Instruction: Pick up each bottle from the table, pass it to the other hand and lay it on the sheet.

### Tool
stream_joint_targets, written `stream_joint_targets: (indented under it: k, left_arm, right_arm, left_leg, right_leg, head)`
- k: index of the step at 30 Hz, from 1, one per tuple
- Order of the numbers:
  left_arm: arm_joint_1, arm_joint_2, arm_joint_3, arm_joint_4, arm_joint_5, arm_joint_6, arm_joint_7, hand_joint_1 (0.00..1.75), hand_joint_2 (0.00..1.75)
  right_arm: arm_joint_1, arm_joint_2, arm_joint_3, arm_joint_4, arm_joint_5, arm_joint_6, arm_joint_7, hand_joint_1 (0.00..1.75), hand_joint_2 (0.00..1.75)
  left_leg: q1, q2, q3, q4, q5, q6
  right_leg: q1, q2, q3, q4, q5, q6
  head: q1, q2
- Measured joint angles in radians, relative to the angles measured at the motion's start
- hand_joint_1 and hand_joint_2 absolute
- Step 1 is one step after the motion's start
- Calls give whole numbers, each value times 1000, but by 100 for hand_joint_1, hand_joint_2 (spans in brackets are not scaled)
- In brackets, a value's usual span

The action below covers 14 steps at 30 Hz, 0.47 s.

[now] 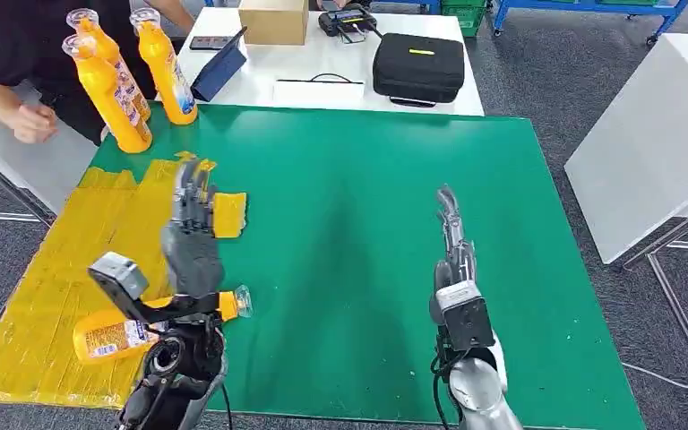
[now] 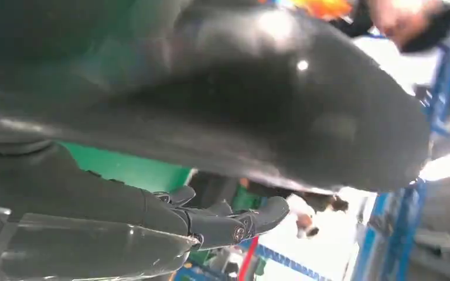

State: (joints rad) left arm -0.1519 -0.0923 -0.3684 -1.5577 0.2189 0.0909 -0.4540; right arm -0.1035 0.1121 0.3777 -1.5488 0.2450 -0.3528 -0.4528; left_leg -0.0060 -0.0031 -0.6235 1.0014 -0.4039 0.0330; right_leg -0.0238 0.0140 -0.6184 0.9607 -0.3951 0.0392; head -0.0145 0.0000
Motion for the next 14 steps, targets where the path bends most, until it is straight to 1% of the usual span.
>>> stream_joint_targets:
  k: [2,5,14]
  left_arm:
    - [-13,-2,-28,32,10,-33,11,0,0]
    - [-21,-4,-47,61,13,-44,12,0,0]
    - [-57,-5,-68,124,5,-125,11,0,0]
  right_arm:
    - [-10,5,-6,-3,-14,-7,-2,0,0]
    - [-17,9,-11,-5,-21,-9,-4,0,0]
    - [-30,13,-18,-5,-66,-19,-19,0,0]
  left_leg:
    - [0,0,0,0,0,0]
    - [0,0,0,0,0,0]
    - [1,0,0,0,0,0]
  right_leg:
    - [0,0,0,0,0,0]
    - [0,0,0,0,0,0]
    - [0,0,0,0,0,0]
  head:
    - [0,0]
    - [0,0]
    - [0,0]
